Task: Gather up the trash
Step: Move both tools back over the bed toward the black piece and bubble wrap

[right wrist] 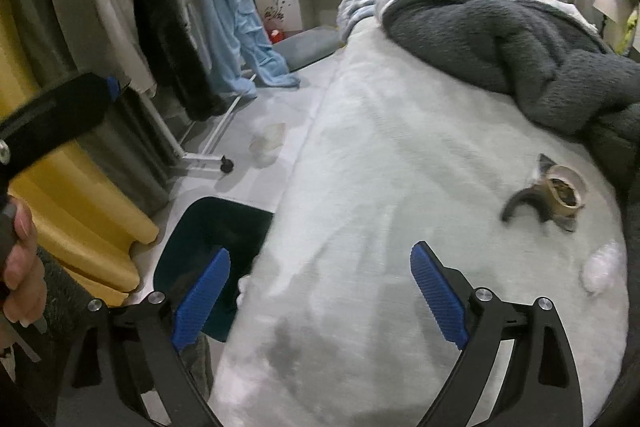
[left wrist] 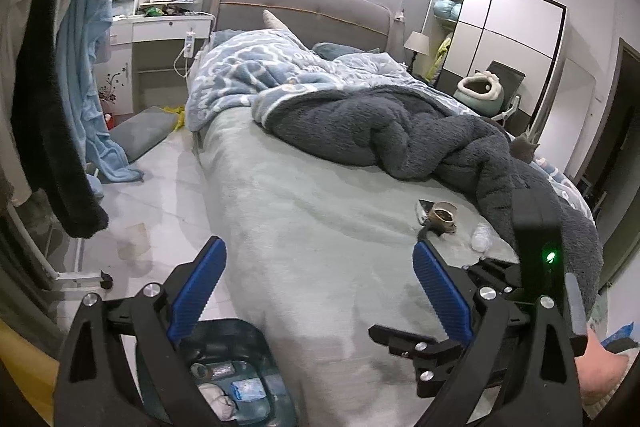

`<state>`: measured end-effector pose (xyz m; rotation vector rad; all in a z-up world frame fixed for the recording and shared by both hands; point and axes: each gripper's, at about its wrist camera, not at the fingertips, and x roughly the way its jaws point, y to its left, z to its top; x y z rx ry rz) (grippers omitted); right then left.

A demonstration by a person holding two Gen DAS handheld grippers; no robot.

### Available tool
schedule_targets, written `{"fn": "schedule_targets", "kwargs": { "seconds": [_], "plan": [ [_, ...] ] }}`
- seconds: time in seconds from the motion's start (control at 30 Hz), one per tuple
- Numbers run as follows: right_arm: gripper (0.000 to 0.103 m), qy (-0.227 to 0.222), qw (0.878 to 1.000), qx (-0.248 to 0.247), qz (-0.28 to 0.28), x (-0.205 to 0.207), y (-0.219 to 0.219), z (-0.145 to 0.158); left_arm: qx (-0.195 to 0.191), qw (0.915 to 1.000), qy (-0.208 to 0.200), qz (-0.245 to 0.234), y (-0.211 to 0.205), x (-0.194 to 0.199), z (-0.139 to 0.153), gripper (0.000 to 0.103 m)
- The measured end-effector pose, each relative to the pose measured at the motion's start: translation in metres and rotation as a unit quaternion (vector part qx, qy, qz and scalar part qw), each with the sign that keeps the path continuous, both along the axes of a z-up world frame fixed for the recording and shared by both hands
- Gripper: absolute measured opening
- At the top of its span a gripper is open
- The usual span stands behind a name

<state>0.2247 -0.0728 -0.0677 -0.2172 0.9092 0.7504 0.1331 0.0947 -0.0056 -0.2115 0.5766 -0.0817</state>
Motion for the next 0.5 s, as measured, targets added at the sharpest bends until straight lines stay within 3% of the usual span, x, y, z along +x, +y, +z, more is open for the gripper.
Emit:
{"fn": "schedule_targets", "kwargs": {
  "seconds": [0.5],
  "plan": [
    [0.094, -0.034, 0.998, 0.01, -0.06, 0.021, -0.068, 0.009, 0.011, 0.9994, 0.021, -0.024, -0.051, 0.02, -0.017, 0.096]
  ]
}}
